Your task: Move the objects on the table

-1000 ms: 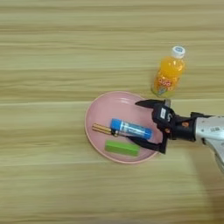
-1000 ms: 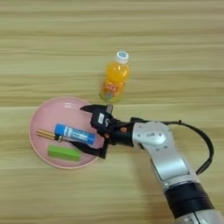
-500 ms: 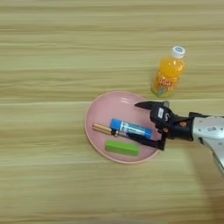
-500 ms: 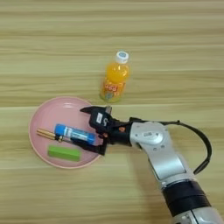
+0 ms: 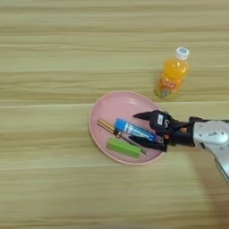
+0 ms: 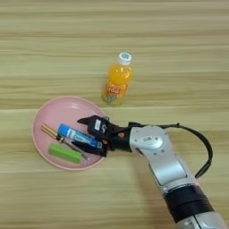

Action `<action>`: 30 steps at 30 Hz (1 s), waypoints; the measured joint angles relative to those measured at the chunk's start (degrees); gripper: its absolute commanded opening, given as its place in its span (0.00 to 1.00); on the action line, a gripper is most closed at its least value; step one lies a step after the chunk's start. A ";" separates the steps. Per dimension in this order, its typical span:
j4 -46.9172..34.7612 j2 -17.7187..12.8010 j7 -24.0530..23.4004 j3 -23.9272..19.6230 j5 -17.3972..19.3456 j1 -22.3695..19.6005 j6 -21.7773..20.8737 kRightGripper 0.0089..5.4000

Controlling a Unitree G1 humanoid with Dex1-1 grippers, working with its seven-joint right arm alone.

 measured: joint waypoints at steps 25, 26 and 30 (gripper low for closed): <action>0.08 -0.20 0.05 0.14 -0.12 0.08 0.04 0.26; 0.09 -0.19 -0.10 0.12 -0.09 0.07 0.04 0.26; 0.48 0.72 -2.37 -1.52 0.40 -0.11 -0.03 0.26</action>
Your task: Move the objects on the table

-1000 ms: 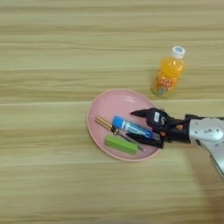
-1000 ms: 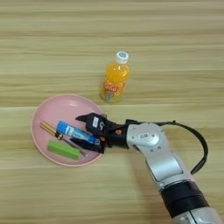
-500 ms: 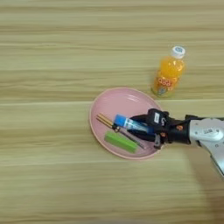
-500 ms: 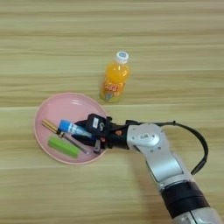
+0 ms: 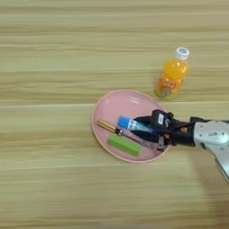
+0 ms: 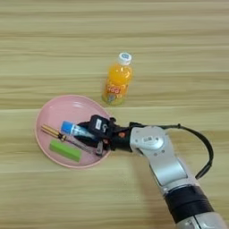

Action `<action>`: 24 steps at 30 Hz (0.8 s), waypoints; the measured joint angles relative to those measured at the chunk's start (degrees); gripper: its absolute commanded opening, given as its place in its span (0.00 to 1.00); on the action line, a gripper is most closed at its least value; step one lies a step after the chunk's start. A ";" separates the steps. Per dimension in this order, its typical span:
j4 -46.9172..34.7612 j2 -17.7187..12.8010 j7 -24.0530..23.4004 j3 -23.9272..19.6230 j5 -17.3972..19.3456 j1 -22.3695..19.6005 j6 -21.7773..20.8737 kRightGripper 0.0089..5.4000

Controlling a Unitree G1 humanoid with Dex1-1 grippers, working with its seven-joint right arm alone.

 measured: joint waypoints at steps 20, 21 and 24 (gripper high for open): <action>-4.41 2.43 -5.43 -11.57 10.27 -5.47 -4.00 0.26; -5.02 2.55 -5.44 -12.23 11.34 -5.50 -4.15 0.26; -6.73 4.25 -7.08 -15.03 14.87 -6.68 -5.32 0.26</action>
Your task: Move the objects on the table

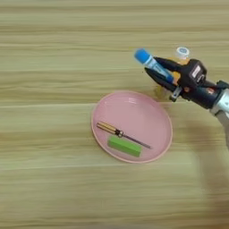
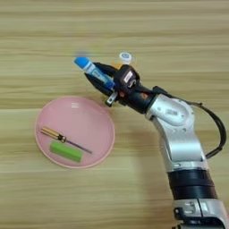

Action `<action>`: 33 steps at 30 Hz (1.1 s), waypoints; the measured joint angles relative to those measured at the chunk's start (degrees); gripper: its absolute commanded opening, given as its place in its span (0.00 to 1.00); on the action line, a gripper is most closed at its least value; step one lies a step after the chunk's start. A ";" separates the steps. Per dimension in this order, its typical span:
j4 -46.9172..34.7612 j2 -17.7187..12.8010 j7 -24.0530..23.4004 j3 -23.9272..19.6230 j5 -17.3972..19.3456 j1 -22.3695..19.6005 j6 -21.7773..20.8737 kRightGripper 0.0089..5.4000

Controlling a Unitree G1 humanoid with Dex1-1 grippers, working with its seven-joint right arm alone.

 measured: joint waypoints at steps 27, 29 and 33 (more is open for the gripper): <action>22.17 -2.58 -26.18 -11.65 -9.76 -10.71 -4.53 0.26; 24.87 -3.00 -27.59 -11.61 -10.80 -11.00 -4.43 0.26; 30.05 -3.71 -29.57 -10.96 -12.97 -11.29 -4.49 0.26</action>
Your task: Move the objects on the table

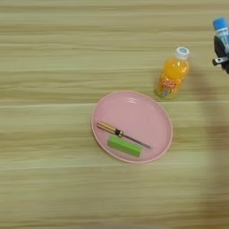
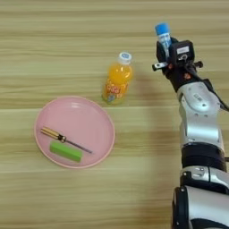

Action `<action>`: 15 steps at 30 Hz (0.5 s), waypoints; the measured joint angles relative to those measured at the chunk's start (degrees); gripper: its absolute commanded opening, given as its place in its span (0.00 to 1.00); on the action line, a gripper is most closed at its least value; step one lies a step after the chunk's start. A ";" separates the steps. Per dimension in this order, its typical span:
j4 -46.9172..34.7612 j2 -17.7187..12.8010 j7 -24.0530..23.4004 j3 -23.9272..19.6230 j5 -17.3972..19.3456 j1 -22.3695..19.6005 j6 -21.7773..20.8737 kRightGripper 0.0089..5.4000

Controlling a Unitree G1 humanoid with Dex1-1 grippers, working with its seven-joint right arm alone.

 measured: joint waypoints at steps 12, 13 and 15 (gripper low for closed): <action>7.08 -0.62 2.41 2.83 -0.82 -0.73 1.10 0.26; 7.42 -0.62 2.78 3.06 -0.81 -0.73 1.16 0.26; 7.97 -0.62 3.45 3.73 -0.82 -0.73 1.29 0.26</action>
